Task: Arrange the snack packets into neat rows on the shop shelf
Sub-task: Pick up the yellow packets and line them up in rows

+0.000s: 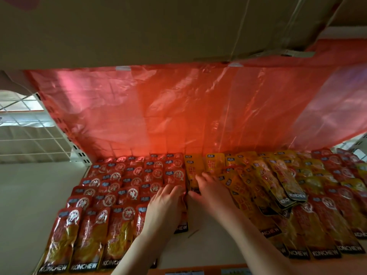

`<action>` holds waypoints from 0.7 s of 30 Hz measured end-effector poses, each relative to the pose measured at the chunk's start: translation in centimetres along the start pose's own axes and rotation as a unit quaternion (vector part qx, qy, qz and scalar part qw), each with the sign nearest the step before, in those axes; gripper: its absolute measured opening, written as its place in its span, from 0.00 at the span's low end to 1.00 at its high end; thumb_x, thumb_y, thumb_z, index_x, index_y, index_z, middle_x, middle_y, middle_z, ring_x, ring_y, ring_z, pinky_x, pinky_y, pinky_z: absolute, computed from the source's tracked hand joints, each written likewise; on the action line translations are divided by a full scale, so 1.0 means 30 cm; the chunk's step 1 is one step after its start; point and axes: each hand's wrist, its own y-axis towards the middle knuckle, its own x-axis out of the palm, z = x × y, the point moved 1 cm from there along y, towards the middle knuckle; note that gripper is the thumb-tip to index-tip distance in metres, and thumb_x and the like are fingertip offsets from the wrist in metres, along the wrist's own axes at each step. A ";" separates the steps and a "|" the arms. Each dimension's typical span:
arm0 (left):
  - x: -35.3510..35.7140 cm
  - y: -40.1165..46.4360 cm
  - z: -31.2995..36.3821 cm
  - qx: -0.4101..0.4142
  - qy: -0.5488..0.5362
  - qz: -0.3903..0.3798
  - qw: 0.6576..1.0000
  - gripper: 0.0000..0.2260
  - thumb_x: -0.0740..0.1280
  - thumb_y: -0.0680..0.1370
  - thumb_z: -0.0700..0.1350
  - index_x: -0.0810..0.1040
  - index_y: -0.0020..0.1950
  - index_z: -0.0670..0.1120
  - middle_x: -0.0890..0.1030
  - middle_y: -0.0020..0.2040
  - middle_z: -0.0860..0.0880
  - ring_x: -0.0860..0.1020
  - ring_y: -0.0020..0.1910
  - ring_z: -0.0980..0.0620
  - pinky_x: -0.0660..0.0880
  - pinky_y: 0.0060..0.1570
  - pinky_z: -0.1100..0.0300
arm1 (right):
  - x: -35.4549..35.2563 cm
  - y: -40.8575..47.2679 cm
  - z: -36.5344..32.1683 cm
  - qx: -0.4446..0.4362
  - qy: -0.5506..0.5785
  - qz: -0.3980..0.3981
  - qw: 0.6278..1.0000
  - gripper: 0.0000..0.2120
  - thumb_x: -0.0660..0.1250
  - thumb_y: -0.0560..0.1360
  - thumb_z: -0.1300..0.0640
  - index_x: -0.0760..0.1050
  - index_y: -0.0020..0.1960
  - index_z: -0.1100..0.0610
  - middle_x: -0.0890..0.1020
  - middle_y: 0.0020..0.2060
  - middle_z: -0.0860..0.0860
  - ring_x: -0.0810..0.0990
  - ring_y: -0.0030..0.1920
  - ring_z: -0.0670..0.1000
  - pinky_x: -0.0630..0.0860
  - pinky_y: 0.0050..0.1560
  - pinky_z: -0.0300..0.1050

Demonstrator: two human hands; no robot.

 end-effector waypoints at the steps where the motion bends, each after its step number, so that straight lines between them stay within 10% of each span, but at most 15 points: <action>1: -0.001 0.004 -0.003 0.005 -0.007 0.001 1.000 0.15 0.63 0.76 0.42 0.74 0.62 0.52 0.76 0.58 0.55 0.76 0.54 0.52 0.75 0.46 0.57 | -0.007 0.003 0.003 -0.001 0.022 0.026 0.999 0.26 0.59 0.78 0.44 0.64 0.71 0.56 0.69 0.68 0.52 0.66 0.68 0.52 0.68 0.64 0.47; 7: 0.005 0.034 -0.010 0.032 -0.061 0.004 0.998 0.12 0.62 0.76 0.40 0.77 0.57 0.50 0.79 0.54 0.52 0.77 0.50 0.51 0.77 0.42 0.53 | -0.069 0.002 0.033 0.018 0.090 0.258 0.962 0.07 0.67 0.75 0.54 0.76 0.44 0.58 0.82 0.36 0.54 0.82 0.35 0.56 0.71 0.29 0.44; 13: -0.002 0.061 0.057 -0.015 -0.245 -0.038 0.969 0.11 0.62 0.78 0.40 0.77 0.58 0.49 0.80 0.50 0.55 0.78 0.48 0.56 0.76 0.46 0.58 | -0.125 -0.093 0.072 0.024 0.136 0.364 0.921 0.06 0.68 0.74 0.63 0.72 0.40 0.58 0.77 0.30 0.50 0.76 0.28 0.52 0.70 0.25 0.47; 21: 0.001 0.096 0.214 -0.169 -0.610 -0.129 0.763 0.13 0.59 0.80 0.49 0.73 0.60 0.43 0.81 0.53 0.41 0.82 0.50 0.47 0.80 0.45 0.53 | -0.040 -0.219 0.073 -0.089 0.179 0.303 0.932 0.09 0.58 0.77 0.50 0.70 0.53 0.53 0.78 0.47 0.47 0.76 0.47 0.45 0.72 0.46 0.35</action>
